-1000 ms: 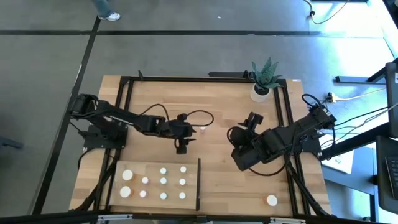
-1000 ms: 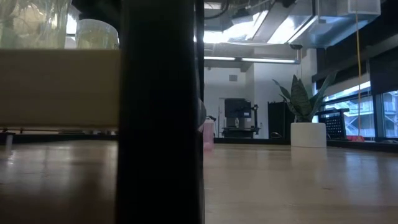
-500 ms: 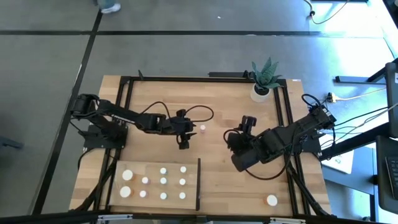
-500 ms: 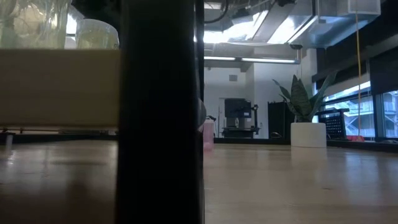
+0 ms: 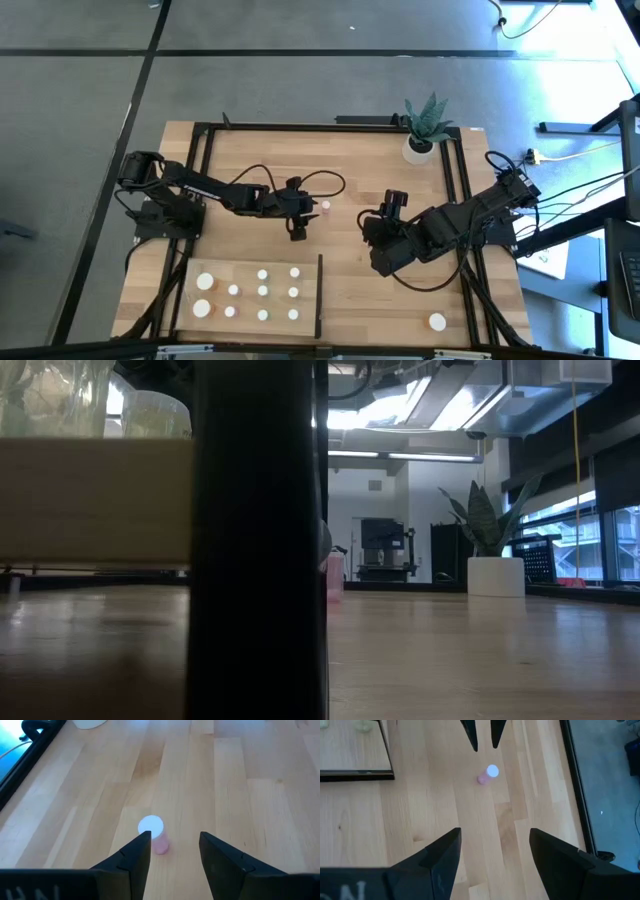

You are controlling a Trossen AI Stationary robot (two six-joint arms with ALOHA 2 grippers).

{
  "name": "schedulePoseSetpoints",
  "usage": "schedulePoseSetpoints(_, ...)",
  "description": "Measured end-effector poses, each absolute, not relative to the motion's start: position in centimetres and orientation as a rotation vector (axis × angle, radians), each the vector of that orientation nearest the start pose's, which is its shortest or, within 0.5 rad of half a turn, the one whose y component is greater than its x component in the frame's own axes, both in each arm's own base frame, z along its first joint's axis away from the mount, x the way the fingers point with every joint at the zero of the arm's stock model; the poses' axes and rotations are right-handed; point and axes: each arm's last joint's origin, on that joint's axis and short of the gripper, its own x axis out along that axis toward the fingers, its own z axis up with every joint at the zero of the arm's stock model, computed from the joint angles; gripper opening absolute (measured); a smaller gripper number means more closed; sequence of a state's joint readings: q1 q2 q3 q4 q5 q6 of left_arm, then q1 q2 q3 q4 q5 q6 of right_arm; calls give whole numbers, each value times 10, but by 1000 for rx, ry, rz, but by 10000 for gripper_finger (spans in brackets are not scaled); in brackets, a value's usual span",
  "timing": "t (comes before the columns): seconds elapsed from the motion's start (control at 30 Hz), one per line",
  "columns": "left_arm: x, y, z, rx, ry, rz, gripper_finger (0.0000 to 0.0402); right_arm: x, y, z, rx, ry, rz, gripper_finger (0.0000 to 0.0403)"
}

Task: Pick and place medicine bottles onto shelf by color
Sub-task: Put the pink pill bottle on the shelf aligned with the other pink pill bottle

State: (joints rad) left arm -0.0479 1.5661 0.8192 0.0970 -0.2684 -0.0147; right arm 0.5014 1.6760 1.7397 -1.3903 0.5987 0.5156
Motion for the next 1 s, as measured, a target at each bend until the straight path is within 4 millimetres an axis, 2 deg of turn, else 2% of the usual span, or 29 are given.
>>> schedulePoseSetpoints(0.7,317,-3,189,70,616,230,161,290,140,356,-156,952,-338,236)
schedulePoseSetpoints(1.0,318,7,188,44,621,222,221,293,142,358,-129,916,-330,236)
